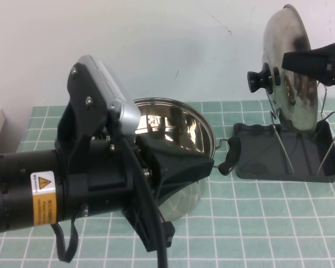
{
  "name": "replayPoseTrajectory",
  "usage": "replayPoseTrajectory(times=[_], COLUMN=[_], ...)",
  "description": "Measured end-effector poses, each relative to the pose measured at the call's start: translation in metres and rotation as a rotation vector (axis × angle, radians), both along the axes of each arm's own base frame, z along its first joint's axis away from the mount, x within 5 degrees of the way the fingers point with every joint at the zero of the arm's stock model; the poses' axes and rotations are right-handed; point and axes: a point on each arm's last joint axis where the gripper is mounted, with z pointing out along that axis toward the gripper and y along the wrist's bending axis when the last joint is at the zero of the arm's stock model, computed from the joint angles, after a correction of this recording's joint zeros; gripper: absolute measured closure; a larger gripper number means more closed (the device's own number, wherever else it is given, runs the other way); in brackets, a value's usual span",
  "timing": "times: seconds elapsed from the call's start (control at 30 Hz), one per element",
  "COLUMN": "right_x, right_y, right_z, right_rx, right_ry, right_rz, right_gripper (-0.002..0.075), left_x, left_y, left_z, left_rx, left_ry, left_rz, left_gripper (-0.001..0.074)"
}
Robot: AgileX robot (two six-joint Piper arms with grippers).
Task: Put pot lid on rack
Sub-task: Place the pot lid on the pot rack
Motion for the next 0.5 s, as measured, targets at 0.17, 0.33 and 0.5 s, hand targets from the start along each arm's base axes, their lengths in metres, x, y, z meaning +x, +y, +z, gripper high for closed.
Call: replayPoseTrajectory(times=[0.17,0.33,0.5], right_x=[0.006,0.006,0.01], right_y=[-0.003,-0.007,-0.008], right_z=[-0.006,-0.017,-0.026], right_rx=[-0.103,-0.226,-0.24], right_ry=[-0.002,0.028,0.052], right_rz=[-0.016,-0.012,-0.01], right_gripper=[0.0701,0.0701,0.0701], left_x=[0.0,0.001,0.003], left_y=[0.0,0.0,0.001], left_z=[-0.002,-0.002,-0.002], left_rx=[0.003,0.003,0.003], left_ry=[0.006,0.003,-0.002], left_rz=[0.0,0.01,0.032], left_gripper=[0.0735,0.0736,0.0736])
